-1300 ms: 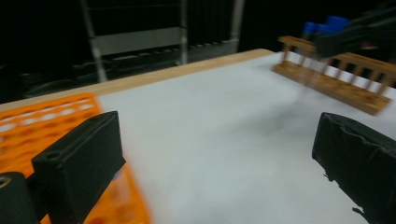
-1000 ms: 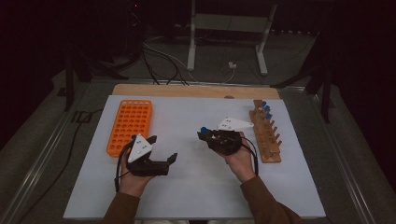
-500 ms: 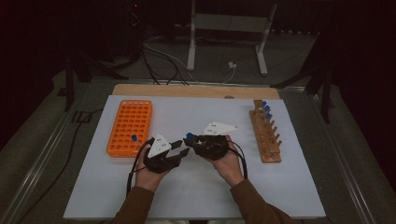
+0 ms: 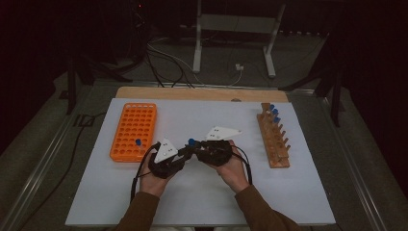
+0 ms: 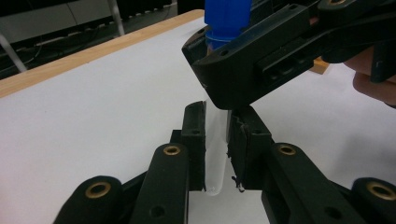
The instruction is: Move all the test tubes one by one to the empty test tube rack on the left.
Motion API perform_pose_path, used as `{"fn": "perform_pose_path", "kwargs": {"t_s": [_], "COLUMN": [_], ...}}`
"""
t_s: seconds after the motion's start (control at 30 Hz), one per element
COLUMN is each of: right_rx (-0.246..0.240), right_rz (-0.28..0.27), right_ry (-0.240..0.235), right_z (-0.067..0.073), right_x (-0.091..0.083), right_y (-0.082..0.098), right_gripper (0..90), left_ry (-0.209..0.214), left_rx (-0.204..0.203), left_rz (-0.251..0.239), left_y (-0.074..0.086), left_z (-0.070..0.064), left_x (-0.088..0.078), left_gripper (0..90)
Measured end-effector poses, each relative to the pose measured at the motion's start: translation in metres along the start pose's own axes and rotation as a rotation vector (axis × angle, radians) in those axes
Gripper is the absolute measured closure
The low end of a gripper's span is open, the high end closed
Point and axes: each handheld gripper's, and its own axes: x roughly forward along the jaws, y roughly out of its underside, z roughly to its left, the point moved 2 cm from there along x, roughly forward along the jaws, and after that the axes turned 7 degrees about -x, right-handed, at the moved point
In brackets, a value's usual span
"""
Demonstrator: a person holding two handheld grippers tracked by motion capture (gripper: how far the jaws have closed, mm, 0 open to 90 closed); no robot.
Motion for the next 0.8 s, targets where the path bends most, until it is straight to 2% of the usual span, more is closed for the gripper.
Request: {"fn": "perform_pose_path", "kwargs": {"t_s": [0.13,0.2,0.37,0.47,0.67,0.8], "right_rx": [0.021,0.033,0.042,0.042,0.067,0.060], "right_rz": [-0.005,-0.015,-0.029,-0.026,-0.023,-0.024], "right_ry": [-0.028,-0.046,-0.010,0.028,0.074,0.090], "right_z": [-0.003,-0.005,-0.009,-0.011,-0.019,-0.021], "right_x": [-0.003,-0.005,-0.012,-0.016,-0.025,-0.031], "right_y": [0.001,0.002,0.004,0.007,0.015,0.017], "right_gripper": [55.6,49.5,27.1,14.6,4.0,3.0], "left_ry": [-0.011,-0.013,-0.032,-0.045,-0.066,-0.085], "left_rx": [-0.009,-0.018,-0.044,-0.050,-0.060,-0.068], "left_rz": [0.005,-0.001,-0.016,-0.019,-0.030,-0.040], "left_y": [0.000,0.001,0.003,0.004,0.009,0.012], "left_z": [0.003,0.005,0.012,0.016,0.023,0.029], "left_x": [-0.001,-0.003,-0.011,-0.018,-0.034,-0.045], "left_gripper": [77.9,77.9,77.9,77.9,77.9,77.9]}}
